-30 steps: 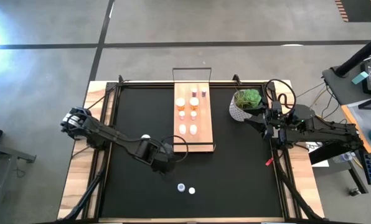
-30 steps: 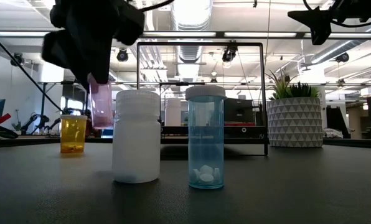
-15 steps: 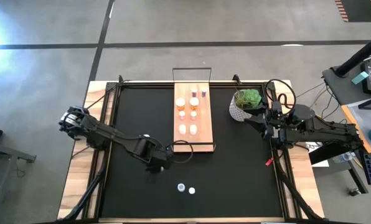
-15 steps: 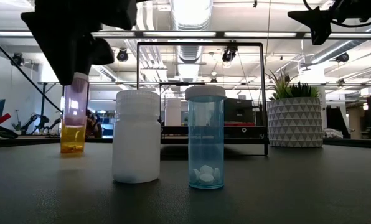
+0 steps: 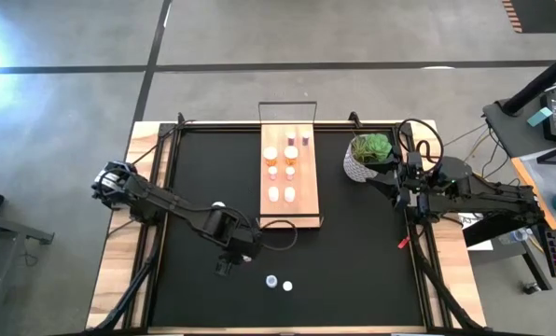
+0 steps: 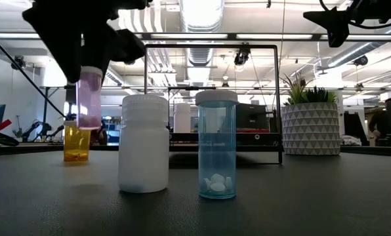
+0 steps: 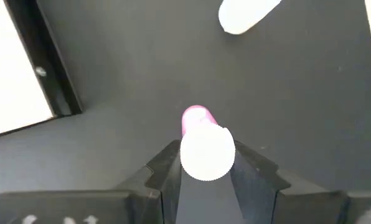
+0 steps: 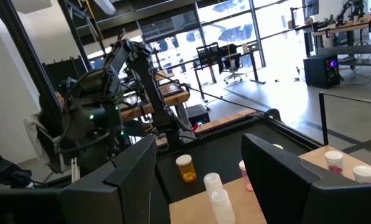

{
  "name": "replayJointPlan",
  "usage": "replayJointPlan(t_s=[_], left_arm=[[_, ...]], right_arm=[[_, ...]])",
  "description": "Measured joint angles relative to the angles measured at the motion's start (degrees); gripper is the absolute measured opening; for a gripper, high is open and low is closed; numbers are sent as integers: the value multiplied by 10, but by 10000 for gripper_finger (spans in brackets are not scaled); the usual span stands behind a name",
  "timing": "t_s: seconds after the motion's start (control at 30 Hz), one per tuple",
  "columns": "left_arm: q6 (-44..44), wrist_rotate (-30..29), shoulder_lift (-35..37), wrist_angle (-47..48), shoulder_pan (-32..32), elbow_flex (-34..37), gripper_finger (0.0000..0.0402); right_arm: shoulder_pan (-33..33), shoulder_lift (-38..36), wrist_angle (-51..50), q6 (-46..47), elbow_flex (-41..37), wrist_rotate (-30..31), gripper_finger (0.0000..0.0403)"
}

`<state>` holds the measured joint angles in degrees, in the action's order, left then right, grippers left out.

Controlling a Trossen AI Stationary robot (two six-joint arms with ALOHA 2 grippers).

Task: Pick and place medicine bottles onto shelf by color
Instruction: Move the pink pill bottle to the bottom middle of the table

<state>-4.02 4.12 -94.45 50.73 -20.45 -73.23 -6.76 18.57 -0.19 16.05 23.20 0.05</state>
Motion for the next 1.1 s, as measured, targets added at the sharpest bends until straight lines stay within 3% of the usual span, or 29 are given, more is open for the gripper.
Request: replayJointPlan(t_s=[0.4, 0.67, 0.93, 1.1], left_arm=[[20, 1, -109, 54, -3, -105, 105], [15, -12, -84, 75, -3, -110, 105], [16, -38, -77, 144, -13, -175, 105], [92, -47, -91, 142, -29, -209, 105]], right_arm=[[0, 0, 0, 0, 0, 0, 226], [0, 0, 0, 0, 0, 0, 226], [0, 0, 0, 0, 0, 0, 226], [0, 0, 0, 0, 0, 0, 226]])
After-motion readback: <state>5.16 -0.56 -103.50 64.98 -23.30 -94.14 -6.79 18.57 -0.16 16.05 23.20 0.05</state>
